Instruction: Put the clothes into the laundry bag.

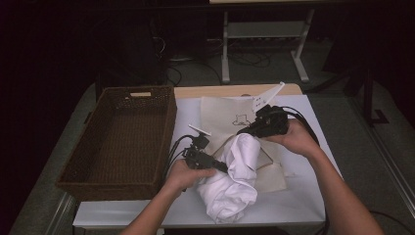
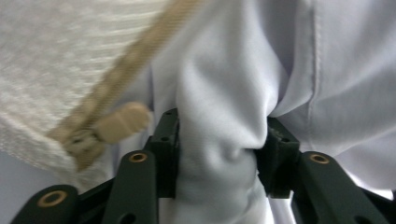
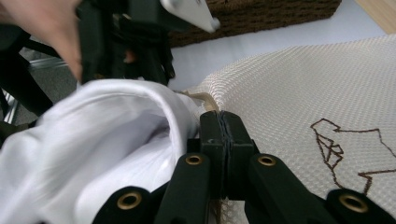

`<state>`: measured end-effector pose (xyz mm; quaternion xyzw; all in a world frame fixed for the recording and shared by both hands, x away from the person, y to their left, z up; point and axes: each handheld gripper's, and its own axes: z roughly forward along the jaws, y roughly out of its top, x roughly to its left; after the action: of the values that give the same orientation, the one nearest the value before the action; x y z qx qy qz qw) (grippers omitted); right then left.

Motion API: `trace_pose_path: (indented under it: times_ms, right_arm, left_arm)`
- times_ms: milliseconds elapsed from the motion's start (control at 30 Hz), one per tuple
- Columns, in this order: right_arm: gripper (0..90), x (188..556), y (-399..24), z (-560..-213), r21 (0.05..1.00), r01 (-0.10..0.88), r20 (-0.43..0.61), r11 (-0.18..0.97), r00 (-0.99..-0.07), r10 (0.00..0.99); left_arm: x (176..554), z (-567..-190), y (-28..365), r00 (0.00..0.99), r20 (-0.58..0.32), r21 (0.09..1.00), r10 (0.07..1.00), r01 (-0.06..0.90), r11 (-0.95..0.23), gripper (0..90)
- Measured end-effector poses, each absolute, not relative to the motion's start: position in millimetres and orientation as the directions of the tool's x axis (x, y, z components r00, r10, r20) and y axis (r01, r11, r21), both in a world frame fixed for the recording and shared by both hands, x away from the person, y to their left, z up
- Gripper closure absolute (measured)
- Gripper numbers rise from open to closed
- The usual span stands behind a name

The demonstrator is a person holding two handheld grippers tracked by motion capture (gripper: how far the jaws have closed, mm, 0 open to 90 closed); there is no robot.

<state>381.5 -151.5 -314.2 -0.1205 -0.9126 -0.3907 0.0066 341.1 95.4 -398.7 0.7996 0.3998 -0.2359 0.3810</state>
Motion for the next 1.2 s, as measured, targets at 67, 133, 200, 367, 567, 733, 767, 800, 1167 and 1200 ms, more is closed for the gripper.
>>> trace_pose_path:
  times_ms: [67,133,200,367,567,733,767,800,1167,1200]
  right_arm:
    - [88.5,384,-151,-315,0.713,0.225,0.107,0.663,-0.971,0.215]
    - [88.5,384,-151,-315,0.714,0.228,0.108,0.662,-0.97,0.217]
    - [88.5,384,-150,-316,0.716,0.228,0.109,0.66,-0.97,0.217]
    - [88.5,384,-150,-315,0.716,0.227,0.107,0.66,-0.97,0.218]
    - [88.6,384,-149,-315,0.715,0.227,0.106,0.661,-0.97,0.218]
    - [88.7,382,-153,-311,0.727,0.223,0.112,0.649,-0.972,0.208]
    - [88.8,379,-153,-308,0.727,0.218,0.109,0.651,-0.973,0.204]
    - [88.9,378,-154,-306,0.734,0.213,0.108,0.645,-0.974,0.198]
    - [88.8,375,-154,-309,0.703,0.225,0.104,0.675,-0.971,0.216]
    - [88.8,376,-155,-310,0.703,0.232,0.111,0.673,-0.97,0.218]
  left_arm:
    - [339,-387,95,0.594,-0.652,0.438,0.471,0.802,-0.405,50.7]
    - [339,-384,94,0.598,-0.645,0.439,0.476,0.8,-0.41,50.0]
    - [340,-375,93,0.606,-0.64,0.448,0.472,0.794,-0.411,46.7]
    - [342,-371,90,0.614,-0.629,0.451,0.476,0.788,-0.42,45.9]
    - [345,-366,83,0.657,-0.593,0.496,0.466,0.754,-0.431,65.8]
    - [347,-376,82,0.644,-0.565,0.487,0.517,0.765,-0.421,83.3]
    - [348,-379,83,0.631,-0.569,0.484,0.528,0.775,-0.405,83.5]
    - [350,-384,84,0.616,-0.557,0.481,0.557,0.786,-0.388,83.7]
    - [344,-380,89,0.592,-0.57,0.487,0.569,0.802,-0.346,63.3]
    - [342,-378,91,0.599,-0.573,0.486,0.559,0.798,-0.356,60.0]
